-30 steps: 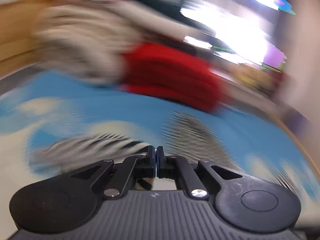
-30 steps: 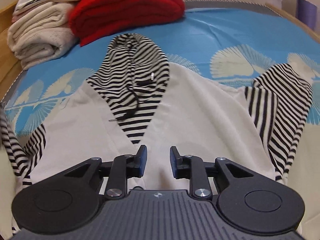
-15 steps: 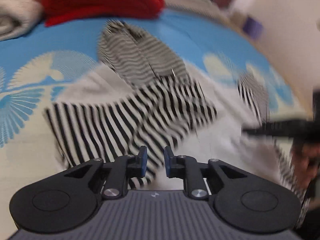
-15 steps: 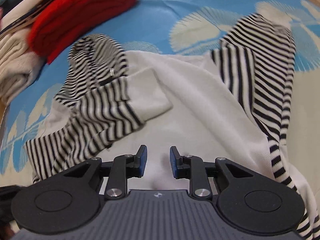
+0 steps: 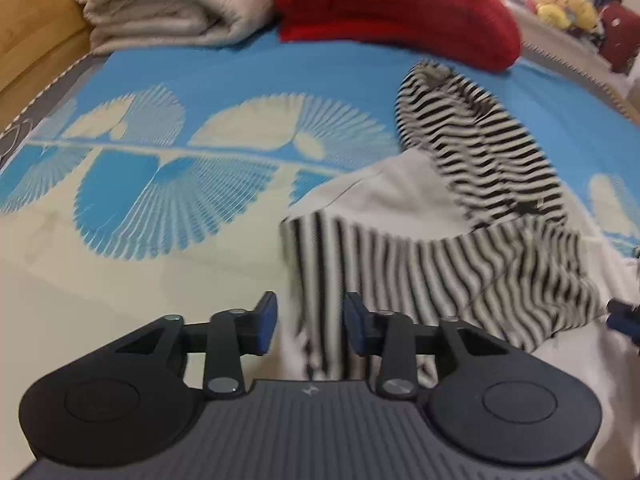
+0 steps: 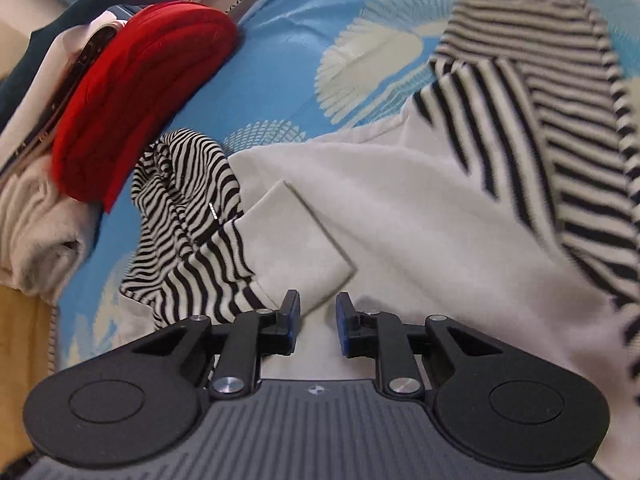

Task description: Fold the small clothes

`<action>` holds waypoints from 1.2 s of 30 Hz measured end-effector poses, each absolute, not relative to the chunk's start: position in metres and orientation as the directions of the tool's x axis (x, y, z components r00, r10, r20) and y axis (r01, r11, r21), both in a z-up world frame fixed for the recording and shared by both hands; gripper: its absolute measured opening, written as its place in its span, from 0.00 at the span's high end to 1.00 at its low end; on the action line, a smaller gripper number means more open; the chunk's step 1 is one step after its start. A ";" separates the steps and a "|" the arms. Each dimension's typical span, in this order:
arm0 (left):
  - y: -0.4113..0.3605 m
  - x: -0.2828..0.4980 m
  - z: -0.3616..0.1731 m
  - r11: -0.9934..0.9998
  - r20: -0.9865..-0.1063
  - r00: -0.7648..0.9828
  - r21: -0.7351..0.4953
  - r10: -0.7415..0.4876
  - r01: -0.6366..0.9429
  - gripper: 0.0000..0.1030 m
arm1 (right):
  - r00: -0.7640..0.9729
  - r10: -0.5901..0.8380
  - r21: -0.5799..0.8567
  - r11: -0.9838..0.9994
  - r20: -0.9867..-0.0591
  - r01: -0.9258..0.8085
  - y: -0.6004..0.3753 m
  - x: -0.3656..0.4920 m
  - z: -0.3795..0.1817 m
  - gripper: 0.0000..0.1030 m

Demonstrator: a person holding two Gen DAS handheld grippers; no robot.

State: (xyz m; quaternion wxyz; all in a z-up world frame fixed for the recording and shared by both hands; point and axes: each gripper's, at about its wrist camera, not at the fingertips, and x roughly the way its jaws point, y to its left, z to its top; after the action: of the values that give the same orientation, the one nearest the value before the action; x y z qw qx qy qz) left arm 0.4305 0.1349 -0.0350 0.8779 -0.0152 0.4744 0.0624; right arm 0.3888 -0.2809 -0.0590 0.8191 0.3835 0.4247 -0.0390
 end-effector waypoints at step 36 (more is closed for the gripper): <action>0.135 0.445 -0.049 0.974 -0.821 0.571 -0.138 -0.012 -0.179 0.55 | 0.660 0.034 0.430 0.784 -0.751 0.449 -0.292 0.346 -0.008 0.82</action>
State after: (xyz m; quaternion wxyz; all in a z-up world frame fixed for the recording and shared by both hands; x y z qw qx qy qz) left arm 0.4452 0.1351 -0.0493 0.8801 -0.1035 0.4608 0.0476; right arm 0.3456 -0.2922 -0.0079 0.8580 0.3059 0.3945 -0.1207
